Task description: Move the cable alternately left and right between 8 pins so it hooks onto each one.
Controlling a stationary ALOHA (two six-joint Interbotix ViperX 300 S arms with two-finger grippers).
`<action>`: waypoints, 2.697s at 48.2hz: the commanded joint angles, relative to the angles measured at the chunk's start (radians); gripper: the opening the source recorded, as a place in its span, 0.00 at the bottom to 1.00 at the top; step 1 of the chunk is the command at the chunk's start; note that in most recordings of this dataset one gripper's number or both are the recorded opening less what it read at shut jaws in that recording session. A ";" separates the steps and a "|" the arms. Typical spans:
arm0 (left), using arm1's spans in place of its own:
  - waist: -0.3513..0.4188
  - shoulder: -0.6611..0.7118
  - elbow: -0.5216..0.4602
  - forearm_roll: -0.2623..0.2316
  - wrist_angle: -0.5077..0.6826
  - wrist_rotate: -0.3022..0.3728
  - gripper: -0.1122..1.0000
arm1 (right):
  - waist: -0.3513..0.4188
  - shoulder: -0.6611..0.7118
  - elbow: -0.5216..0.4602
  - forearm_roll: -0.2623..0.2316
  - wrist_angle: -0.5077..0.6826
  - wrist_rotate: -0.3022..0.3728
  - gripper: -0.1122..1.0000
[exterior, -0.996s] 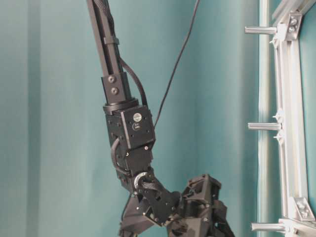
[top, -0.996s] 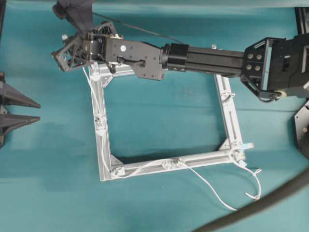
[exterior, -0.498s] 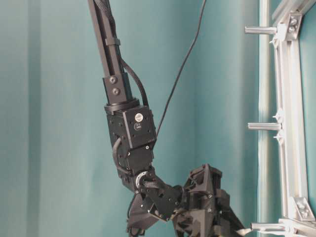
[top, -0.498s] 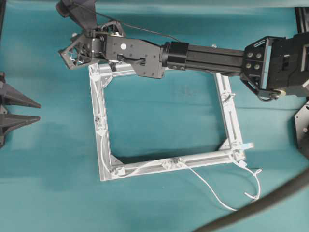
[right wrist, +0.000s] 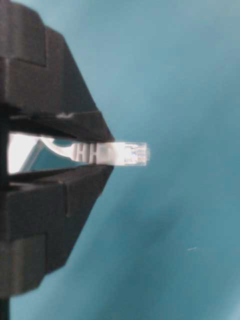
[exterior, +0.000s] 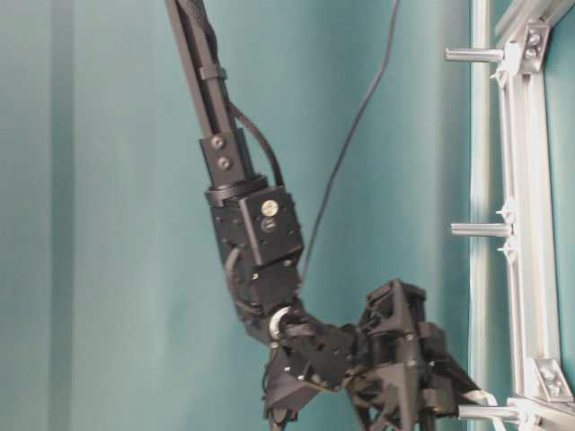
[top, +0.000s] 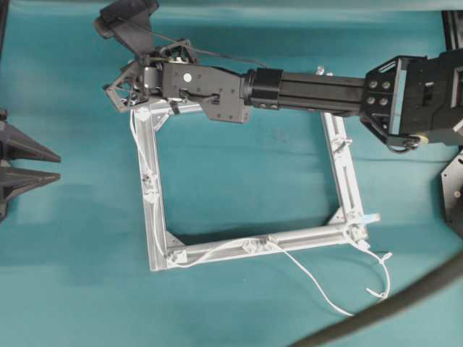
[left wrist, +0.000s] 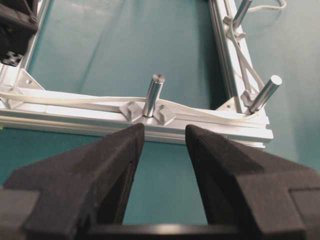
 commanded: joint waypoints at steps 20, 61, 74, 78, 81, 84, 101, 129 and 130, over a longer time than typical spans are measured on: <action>0.002 0.008 -0.034 0.008 -0.037 0.000 0.56 | 0.040 -0.221 0.241 -0.029 -0.089 0.089 0.25; -0.002 0.008 -0.041 0.012 -0.143 0.295 0.56 | 0.117 -0.448 0.623 -0.153 -0.167 0.344 0.25; -0.002 0.008 -0.029 0.012 -0.147 0.288 0.56 | 0.153 -0.477 0.666 -0.153 -0.202 0.351 0.25; 0.000 0.008 -0.028 0.009 -0.146 0.288 0.56 | 0.169 -0.488 0.680 -0.155 -0.207 0.350 0.25; 0.000 0.008 -0.026 0.009 -0.146 0.287 0.56 | 0.176 -0.495 0.696 -0.155 -0.207 0.351 0.25; -0.002 0.008 -0.023 0.009 -0.144 0.287 0.56 | 0.183 -0.506 0.713 -0.155 -0.207 0.351 0.25; 0.000 0.008 0.008 0.009 -0.124 0.291 0.56 | 0.175 -0.577 0.824 -0.170 -0.206 0.341 0.25; -0.002 0.008 -0.006 0.009 -0.034 0.291 0.56 | 0.160 -0.601 0.868 -0.173 -0.348 0.189 0.25; 0.000 0.008 -0.006 0.009 -0.034 0.291 0.56 | 0.160 -0.603 0.871 -0.173 -0.357 0.186 0.25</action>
